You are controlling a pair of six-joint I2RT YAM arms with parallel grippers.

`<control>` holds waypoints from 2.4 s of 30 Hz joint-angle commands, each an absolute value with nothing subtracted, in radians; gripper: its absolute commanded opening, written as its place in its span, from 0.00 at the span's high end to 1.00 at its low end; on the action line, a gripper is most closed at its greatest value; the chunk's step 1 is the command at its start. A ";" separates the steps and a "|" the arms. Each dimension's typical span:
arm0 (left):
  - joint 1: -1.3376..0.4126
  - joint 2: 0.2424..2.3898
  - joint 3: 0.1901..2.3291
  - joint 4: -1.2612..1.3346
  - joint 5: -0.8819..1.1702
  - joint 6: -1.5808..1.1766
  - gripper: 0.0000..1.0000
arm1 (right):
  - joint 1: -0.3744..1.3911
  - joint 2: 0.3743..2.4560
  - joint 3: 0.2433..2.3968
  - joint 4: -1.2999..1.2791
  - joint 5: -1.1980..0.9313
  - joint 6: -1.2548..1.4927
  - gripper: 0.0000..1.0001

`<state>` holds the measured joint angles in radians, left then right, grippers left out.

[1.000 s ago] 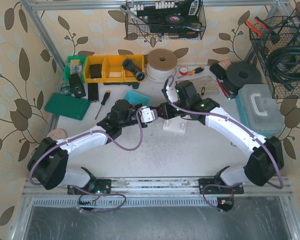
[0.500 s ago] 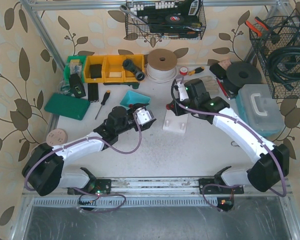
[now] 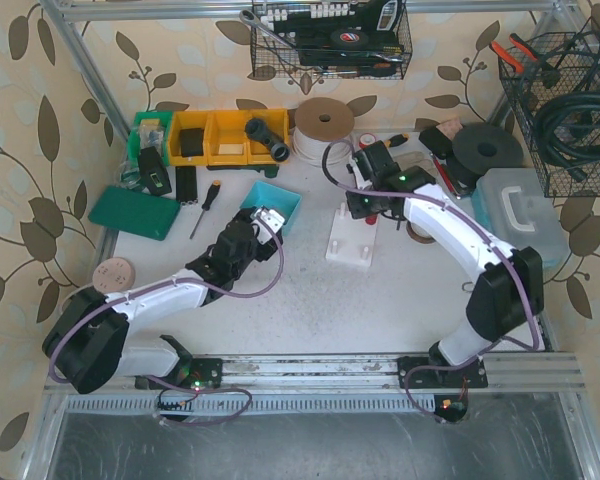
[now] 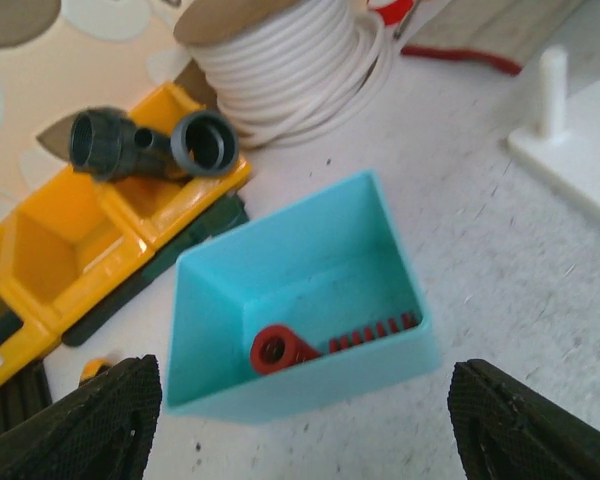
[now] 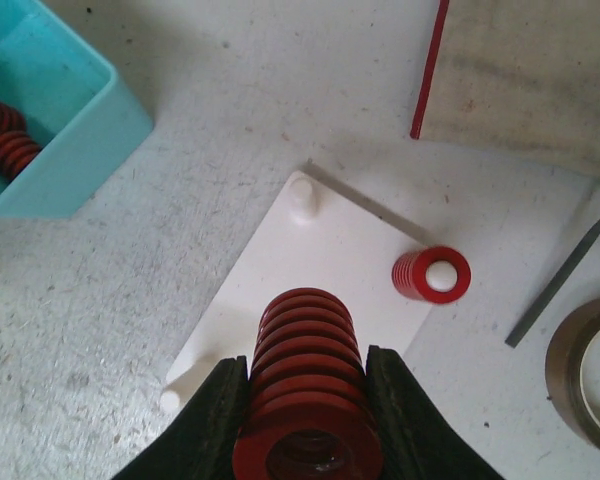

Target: Install the large spring

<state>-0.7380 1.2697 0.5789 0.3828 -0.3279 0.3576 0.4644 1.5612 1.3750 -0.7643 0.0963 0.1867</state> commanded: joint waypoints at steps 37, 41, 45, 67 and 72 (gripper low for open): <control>-0.727 1.228 0.458 0.524 -0.301 0.385 0.19 | 0.462 2.050 1.760 -0.860 0.167 0.152 1.00; -0.727 1.226 0.456 0.527 -0.292 0.385 0.19 | 0.462 2.070 1.764 -0.860 0.170 0.150 1.00; -0.727 1.232 0.461 0.525 -0.293 0.383 0.19 | 0.462 2.106 1.778 -0.865 0.157 0.151 1.00; -0.726 1.217 0.508 0.457 -0.364 0.295 0.15 | 0.459 1.775 1.563 -0.790 0.135 0.213 0.27; -0.675 1.252 0.653 0.236 -0.484 0.069 0.12 | 0.460 1.531 1.300 -0.637 0.122 0.260 0.18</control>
